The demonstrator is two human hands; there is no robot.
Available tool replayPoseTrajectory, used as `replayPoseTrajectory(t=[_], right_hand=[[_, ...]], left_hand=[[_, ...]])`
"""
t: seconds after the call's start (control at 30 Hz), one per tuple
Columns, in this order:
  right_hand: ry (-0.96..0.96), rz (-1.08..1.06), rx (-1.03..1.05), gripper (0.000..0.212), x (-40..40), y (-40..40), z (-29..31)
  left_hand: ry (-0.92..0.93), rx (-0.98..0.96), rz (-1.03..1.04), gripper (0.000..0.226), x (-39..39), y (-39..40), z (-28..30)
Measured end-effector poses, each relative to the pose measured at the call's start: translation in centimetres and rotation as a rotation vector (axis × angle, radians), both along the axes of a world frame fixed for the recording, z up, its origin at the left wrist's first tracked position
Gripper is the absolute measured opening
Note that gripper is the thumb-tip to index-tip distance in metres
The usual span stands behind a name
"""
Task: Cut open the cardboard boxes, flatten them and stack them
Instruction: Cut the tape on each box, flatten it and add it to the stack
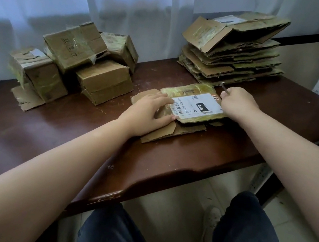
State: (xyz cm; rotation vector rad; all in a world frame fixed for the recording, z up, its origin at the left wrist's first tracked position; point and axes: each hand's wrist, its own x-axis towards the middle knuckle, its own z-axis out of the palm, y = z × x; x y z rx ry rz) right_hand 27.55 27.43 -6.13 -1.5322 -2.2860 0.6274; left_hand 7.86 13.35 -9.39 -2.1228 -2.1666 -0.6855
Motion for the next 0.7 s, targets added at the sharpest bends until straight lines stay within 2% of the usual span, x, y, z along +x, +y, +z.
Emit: replayPoseTrajectory(t=[0.13,0.23,0.3,0.4,0.5,0.6,0.7], right_hand=[[0.096,-0.023,-0.019,0.032,-1.0,-0.4,0.5],[-0.126,0.05,-0.04,0.027,-1.4,-0.6,0.7],[-0.273,0.075,0.017,0.03,-1.4,-1.0,1.2],[-0.294,0.179,0.242,0.039,-1.9,-1.1,1.4],[-0.332,0.441,0.348,0.047,-3.4,-1.6,1.4],[-0.395,0.559,0.309,0.056,-4.6,-1.5,0.2],[-0.425,0.601,0.21,0.059,-5.3,-1.0,-2.0]], left_hand=[[-0.131,-0.05,0.053,0.051,-0.7,-0.8,0.7],[-0.153,-0.093,0.031,0.042,-1.6,-1.6,1.3],[-0.121,-0.088,0.026,0.04,-1.5,-1.9,1.7],[-0.094,-0.005,0.108,0.052,-0.9,-1.5,2.3],[0.002,-0.173,0.2,0.077,-0.4,-0.5,2.1],[0.08,-0.372,0.248,0.088,0.0,0.3,1.3],[0.155,-0.422,0.243,0.094,-0.1,0.7,0.5]])
